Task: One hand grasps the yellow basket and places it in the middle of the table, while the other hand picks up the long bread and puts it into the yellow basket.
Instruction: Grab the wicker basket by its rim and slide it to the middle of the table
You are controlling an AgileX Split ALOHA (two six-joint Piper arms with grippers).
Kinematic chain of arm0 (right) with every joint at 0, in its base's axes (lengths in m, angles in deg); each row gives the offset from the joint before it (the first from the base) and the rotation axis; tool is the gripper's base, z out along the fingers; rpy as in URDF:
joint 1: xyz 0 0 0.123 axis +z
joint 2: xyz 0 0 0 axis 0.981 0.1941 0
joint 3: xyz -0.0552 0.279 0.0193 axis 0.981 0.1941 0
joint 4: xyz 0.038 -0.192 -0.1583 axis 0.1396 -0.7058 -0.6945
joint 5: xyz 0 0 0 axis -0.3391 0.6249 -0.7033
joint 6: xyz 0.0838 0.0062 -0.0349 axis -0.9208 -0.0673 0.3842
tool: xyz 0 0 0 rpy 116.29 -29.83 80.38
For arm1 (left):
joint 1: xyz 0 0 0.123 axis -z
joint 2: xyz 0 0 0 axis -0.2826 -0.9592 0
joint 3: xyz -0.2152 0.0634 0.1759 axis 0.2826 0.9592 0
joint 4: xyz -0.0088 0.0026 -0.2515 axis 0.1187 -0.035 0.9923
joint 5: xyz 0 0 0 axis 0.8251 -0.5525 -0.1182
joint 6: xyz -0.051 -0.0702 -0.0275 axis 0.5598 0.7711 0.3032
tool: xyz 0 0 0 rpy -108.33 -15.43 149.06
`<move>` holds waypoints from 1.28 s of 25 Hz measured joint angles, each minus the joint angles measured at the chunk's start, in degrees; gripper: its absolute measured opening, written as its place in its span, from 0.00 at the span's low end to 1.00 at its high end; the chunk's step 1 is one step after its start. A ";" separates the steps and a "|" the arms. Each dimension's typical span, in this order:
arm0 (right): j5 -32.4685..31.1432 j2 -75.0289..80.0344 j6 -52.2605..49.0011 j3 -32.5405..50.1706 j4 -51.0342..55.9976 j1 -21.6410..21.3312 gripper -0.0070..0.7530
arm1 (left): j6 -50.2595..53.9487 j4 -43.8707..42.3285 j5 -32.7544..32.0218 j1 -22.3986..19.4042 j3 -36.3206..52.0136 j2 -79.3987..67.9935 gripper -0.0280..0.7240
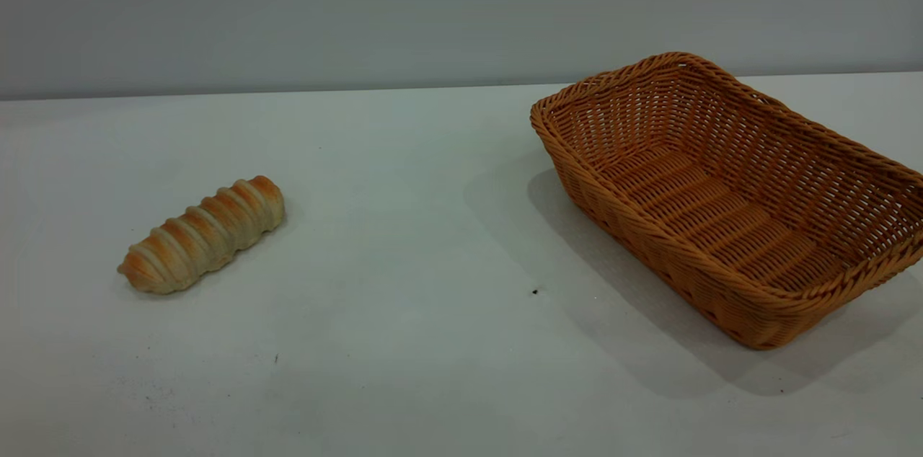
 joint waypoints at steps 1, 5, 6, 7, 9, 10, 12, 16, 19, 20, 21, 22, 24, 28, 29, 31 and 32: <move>0.00 0.00 0.00 0.00 0.00 0.00 0.71 | 0.00 0.00 0.00 0.00 0.00 0.00 0.75; 0.00 0.00 0.00 0.00 0.00 0.00 0.71 | 0.00 0.00 0.00 0.00 0.00 0.00 0.75; 0.00 0.00 0.00 0.00 0.00 0.00 0.71 | 0.00 0.00 0.00 0.00 0.00 0.00 0.75; 0.00 0.00 0.00 0.00 0.00 0.00 0.71 | 0.00 0.00 0.00 0.00 0.00 0.00 0.75; 0.00 0.00 0.00 0.00 0.00 0.00 0.71 | 0.00 0.00 0.00 0.00 0.00 0.00 0.75; 0.00 0.00 0.00 0.00 0.00 0.00 0.71 | 0.00 0.00 0.00 0.00 0.00 0.00 0.75; 0.00 0.00 0.00 0.00 0.00 0.00 0.71 | 0.00 0.00 0.00 0.00 0.00 0.00 0.75; 0.00 0.00 0.00 0.00 0.00 0.00 0.71 | 0.00 0.00 0.00 0.00 0.00 0.00 0.75; 0.00 0.00 0.00 0.00 0.00 0.00 0.71 | -0.05 0.00 0.00 0.00 0.00 0.00 0.75; 0.00 0.00 0.00 0.00 0.00 0.00 0.71 | -0.05 0.00 0.00 0.00 0.00 0.00 0.75; 0.00 0.00 0.00 0.00 0.00 0.00 0.71 | -0.05 0.00 0.00 0.00 0.00 0.00 0.75; 0.00 0.00 0.00 0.00 0.00 0.00 0.71 | -0.05 0.00 0.00 0.00 0.00 0.00 0.75; 0.00 0.00 0.00 0.00 0.00 0.37 0.71 | -0.05 0.59 0.00 0.00 0.00 0.00 0.75; 0.00 0.00 0.00 0.00 0.00 2.90 0.71 | 0.00 2.74 0.00 0.59 0.00 0.00 0.75; 0.00 0.00 0.00 0.00 0.00 3.62 0.71 | 0.00 3.19 0.04 1.18 0.00 0.00 0.75; 0.00 0.00 0.00 0.00 0.00 4.93 0.71 | 0.00 3.49 0.04 2.26 0.00 0.00 0.75; 0.00 0.00 0.00 0.00 0.00 5.75 0.71 | 0.00 3.49 0.04 2.76 0.00 0.00 0.75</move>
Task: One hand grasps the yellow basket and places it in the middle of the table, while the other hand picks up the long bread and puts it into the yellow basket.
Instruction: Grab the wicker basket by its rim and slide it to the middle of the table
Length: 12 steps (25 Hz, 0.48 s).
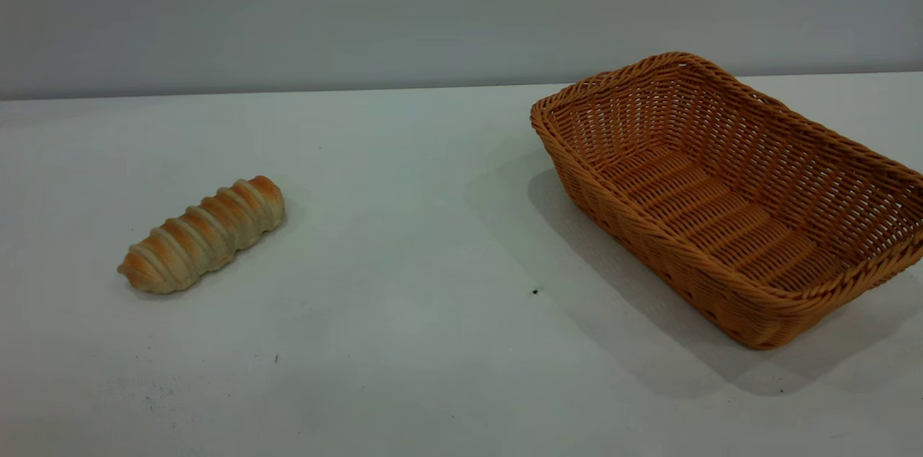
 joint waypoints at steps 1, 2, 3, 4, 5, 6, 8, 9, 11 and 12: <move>0.00 0.00 0.00 0.00 0.00 0.91 0.71 | 0.00 0.00 0.00 0.37 0.00 0.00 0.75; 0.00 0.00 0.00 0.00 0.00 1.72 0.71 | 0.00 0.00 0.00 0.71 0.00 0.00 0.75; 0.00 0.00 0.00 0.00 0.00 2.71 0.71 | 0.00 0.05 0.00 0.80 0.00 0.00 0.75; 0.00 0.00 -0.05 0.00 0.00 3.64 0.71 | 0.00 0.07 0.00 0.88 0.00 0.00 0.75; 0.00 0.00 -0.16 0.00 0.00 4.33 0.71 | 0.26 0.12 0.00 0.90 0.00 0.00 0.75; 0.00 0.00 -0.60 0.00 -0.36 4.98 0.71 | 0.73 0.12 0.03 0.90 0.00 0.00 0.75; 0.05 0.00 -2.91 0.00 -1.50 5.48 0.70 | 2.39 0.06 0.20 0.90 0.00 -0.99 0.75; 0.05 0.00 -4.29 0.00 -2.61 5.55 0.70 | 3.66 -0.24 0.20 0.90 0.00 -1.98 0.74; 0.41 1.08 -7.40 -0.61 -4.50 5.55 0.70 | 6.38 -1.85 0.47 0.90 0.00 -5.78 0.74; 1.58 2.74 -8.61 -1.04 -5.13 5.55 0.70 | 7.98 -3.07 0.77 0.90 0.00 -8.37 0.72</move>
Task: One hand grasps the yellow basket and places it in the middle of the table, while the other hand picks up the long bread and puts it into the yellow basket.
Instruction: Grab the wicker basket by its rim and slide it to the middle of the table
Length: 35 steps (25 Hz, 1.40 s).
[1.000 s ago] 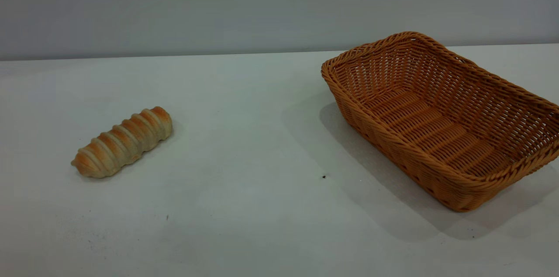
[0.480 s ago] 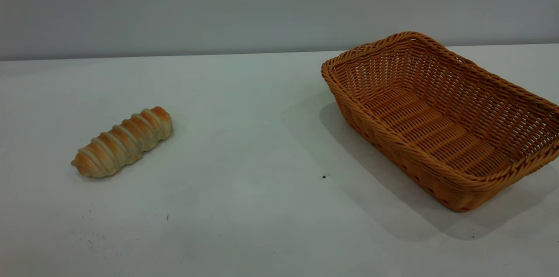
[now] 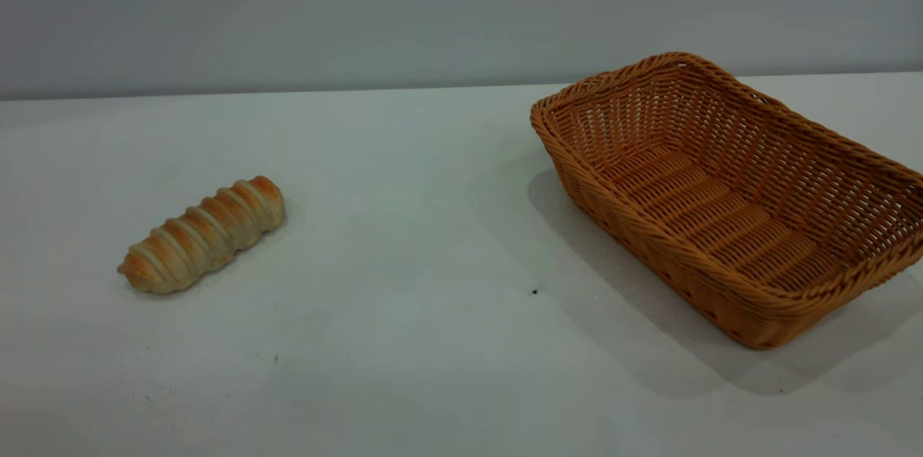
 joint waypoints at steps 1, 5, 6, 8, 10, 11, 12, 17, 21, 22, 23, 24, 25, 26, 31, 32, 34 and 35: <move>1.93 1.85 -1.31 -0.29 -0.30 0.00 0.70 | 1.38 -1.11 0.37 0.00 -0.05 -2.44 0.71; 11.14 13.00 -3.65 -1.71 2.01 0.00 0.69 | 3.48 -3.87 7.71 0.00 -0.87 -14.30 0.67; 13.00 16.31 -3.77 -2.17 3.14 0.00 0.69 | 3.48 -3.62 11.23 0.00 -1.02 -17.10 0.66; 16.90 22.83 -4.00 -3.28 5.55 0.00 0.69 | 3.48 -2.04 18.75 0.00 -1.26 -21.99 0.64; 19.65 30.42 -4.04 -4.57 7.71 0.00 0.69 | 3.48 0.34 24.65 0.00 -1.28 -27.11 0.63; 20.98 34.31 -4.13 -5.37 8.61 0.00 0.69 | 2.84 1.31 27.11 0.00 -1.28 -29.63 0.62; 22.19 37.52 -4.30 -6.15 9.17 0.00 0.69 | 2.39 1.91 28.73 0.00 -1.28 -31.66 0.62; 28.19 53.80 -8.52 -10.39 10.03 0.00 0.69 | -1.18 3.64 32.23 0.00 -1.28 -40.61 0.62; 32.91 62.25 -13.89 -11.54 8.94 -0.22 0.69 | -2.15 3.91 32.29 0.00 -1.28 -42.32 0.62; 34.19 64.00 -15.57 -11.59 8.46 -0.63 0.69 | -2.21 4.06 32.34 0.00 -1.28 -42.25 0.62; 35.02 65.41 -17.75 -11.59 8.31 -1.51 0.69 | -2.28 4.07 32.34 0.00 -1.28 -42.12 0.62; 35.63 67.00 -19.97 -11.59 8.17 -2.77 0.69 | -2.27 4.12 32.34 0.00 -1.28 -41.93 0.62; 35.81 68.47 -21.61 -11.60 8.09 -4.06 0.69 | -2.27 4.12 32.34 0.00 -1.28 -41.70 0.62; 35.74 69.57 -23.38 -11.60 8.04 -5.83 0.69 | -2.27 4.12 32.34 0.00 -1.28 -41.55 0.62; 34.30 74.62 -27.14 -11.65 9.22 -12.50 0.69 | -2.27 4.14 32.22 0.00 -1.28 -40.93 0.62; 34.37 75.55 -27.13 -11.65 10.27 -12.81 0.69 | -2.29 4.14 32.22 0.00 -1.28 -40.88 0.62; 34.80 77.36 -26.64 -11.76 13.27 -12.86 0.69 | -2.29 4.18 32.22 0.00 -1.28 -40.81 0.62; 35.07 78.43 -25.88 -11.95 15.79 -12.86 0.69 | -2.29 4.18 32.22 0.00 -1.28 -40.81 0.62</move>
